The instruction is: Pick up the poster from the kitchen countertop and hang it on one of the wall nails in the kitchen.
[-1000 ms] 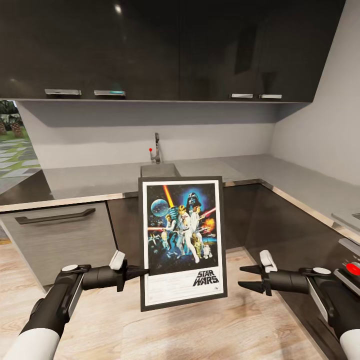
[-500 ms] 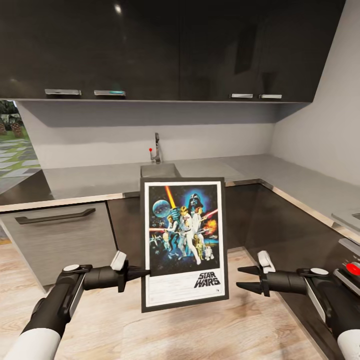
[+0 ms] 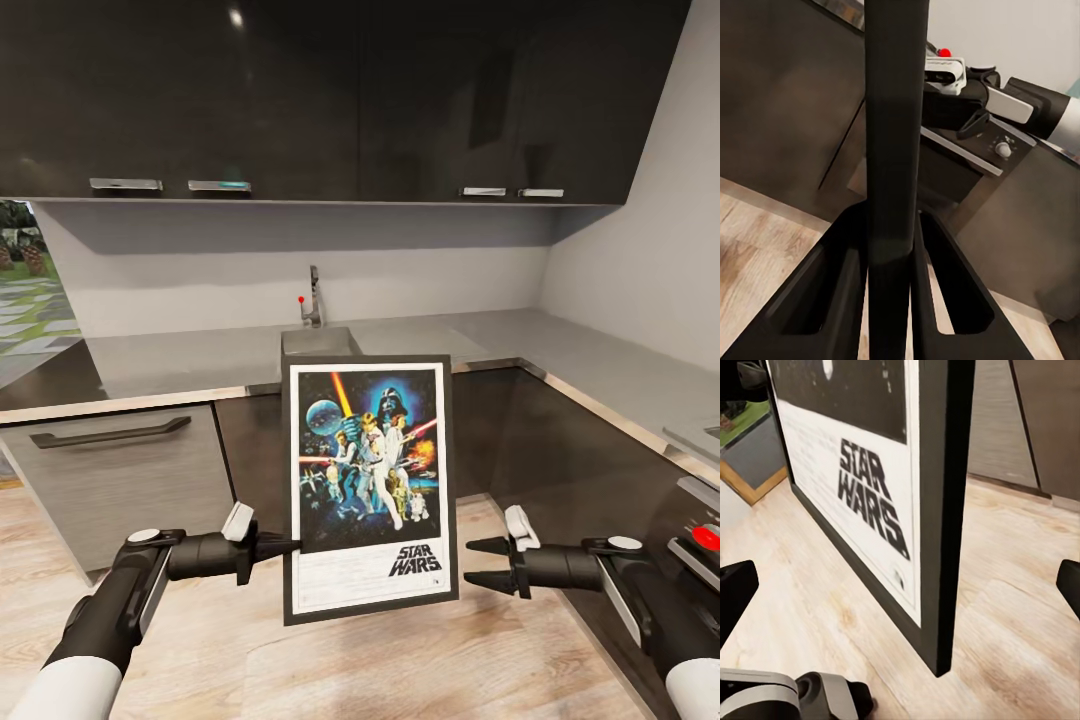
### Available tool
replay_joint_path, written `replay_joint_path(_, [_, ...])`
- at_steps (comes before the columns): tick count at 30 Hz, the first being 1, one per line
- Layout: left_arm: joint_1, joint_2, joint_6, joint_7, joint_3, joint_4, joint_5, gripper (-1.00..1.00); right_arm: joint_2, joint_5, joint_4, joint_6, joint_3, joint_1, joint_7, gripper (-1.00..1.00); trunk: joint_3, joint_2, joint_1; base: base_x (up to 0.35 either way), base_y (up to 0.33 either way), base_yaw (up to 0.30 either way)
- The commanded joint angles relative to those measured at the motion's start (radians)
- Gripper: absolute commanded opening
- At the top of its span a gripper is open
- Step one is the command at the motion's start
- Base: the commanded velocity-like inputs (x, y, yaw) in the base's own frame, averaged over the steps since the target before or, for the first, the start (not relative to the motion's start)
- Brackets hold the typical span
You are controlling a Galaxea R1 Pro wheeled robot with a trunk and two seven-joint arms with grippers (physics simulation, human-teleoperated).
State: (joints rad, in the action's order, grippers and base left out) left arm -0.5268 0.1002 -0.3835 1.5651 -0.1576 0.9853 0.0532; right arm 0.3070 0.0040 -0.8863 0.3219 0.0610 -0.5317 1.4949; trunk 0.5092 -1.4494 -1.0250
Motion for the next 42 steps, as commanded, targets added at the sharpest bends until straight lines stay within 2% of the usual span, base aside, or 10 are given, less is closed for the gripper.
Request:
replay_joint_path(1, [0.0, 0.0, -0.003, 0.006, -0.002, 0.001, 0.006, -1.0, 0.0, 0.0, 0.0, 0.011, 0.0, -0.001, 0.004, 1.0, 0.001, -0.001, 0.0, 0.0, 0.0, 0.0])
replay_joint_path(12, [-0.001, 0.0, -0.003, 0.006, -0.004, 0.001, 0.005, -1.0, -0.013, -0.005, 0.001, 0.011, -0.003, -0.001, 0.003, 1.0, 0.001, -0.001, 0.0, 0.0, 0.0, 0.0])
replay_joint_path(35, [0.0, 0.0, -0.002, 0.006, 0.006, 0.002, 0.004, -1.0, -0.016, -0.007, 0.002, 0.011, -0.004, 0.001, 0.004, 1.0, 0.001, -0.001, 0.0, 0.0, 0.0, 0.0])
replay_joint_path(42, [-0.001, 0.0, -0.002, 0.006, 0.006, 0.001, 0.004, -1.0, -0.015, -0.007, 0.044, 0.011, -0.002, 0.001, 0.043, 1.0, 0.001, -0.001, 0.0, 0.0, 0.0, 0.0])
